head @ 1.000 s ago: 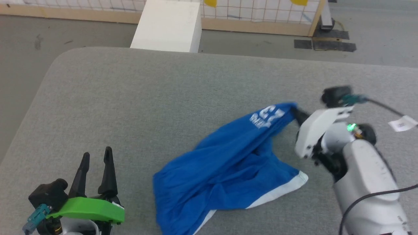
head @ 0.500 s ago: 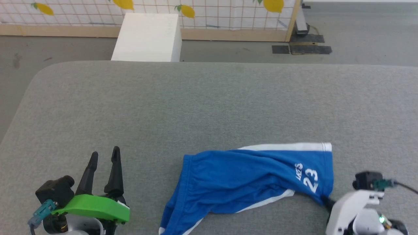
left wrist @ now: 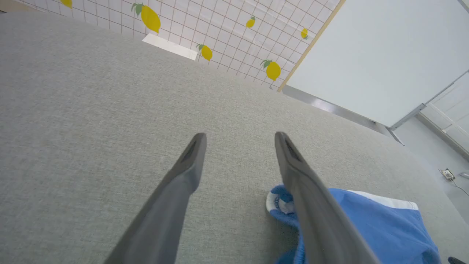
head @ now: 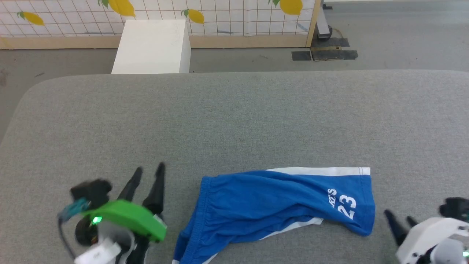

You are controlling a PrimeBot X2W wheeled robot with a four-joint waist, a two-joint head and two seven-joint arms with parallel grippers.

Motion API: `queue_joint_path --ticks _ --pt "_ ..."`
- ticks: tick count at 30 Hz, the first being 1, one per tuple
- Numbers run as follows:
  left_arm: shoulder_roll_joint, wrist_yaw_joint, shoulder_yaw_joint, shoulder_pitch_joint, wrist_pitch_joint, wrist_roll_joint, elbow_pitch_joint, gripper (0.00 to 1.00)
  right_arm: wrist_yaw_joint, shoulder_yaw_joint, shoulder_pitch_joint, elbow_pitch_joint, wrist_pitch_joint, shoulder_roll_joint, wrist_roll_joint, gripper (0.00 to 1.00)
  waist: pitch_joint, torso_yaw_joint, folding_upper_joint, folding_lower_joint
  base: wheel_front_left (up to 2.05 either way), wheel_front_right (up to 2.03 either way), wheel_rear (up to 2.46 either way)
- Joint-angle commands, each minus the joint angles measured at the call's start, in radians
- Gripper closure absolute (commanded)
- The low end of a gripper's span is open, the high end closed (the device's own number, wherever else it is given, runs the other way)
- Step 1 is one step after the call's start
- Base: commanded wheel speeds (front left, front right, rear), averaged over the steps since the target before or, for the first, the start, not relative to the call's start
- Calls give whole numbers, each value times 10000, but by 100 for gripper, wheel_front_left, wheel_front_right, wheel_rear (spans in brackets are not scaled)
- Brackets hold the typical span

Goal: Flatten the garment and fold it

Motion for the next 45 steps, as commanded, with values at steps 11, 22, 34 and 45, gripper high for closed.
queue_joint_path --ticks 11,22,34,45 --pt "219 788 -2133 -2228 5535 137 992 0 -15 -1122 -863 -444 -602 -20 -440 0 140 -242 -1 0 0 0 0" --pt "53 455 -2097 -1939 5705 -572 506 100 -15 -1143 -789 -25 -1029 -20 -411 0 245 -151 -1 0 0 0 0" --pt "200 193 -1377 -2217 4473 -754 270 100 -15 -728 -980 174 -1143 -20 -443 0 96 72 -1 0 0 0 0" --pt "637 570 -2066 491 5723 -1019 -349 100 -15 -728 -916 422 -1306 -20 -332 0 201 495 -1 0 0 0 0"
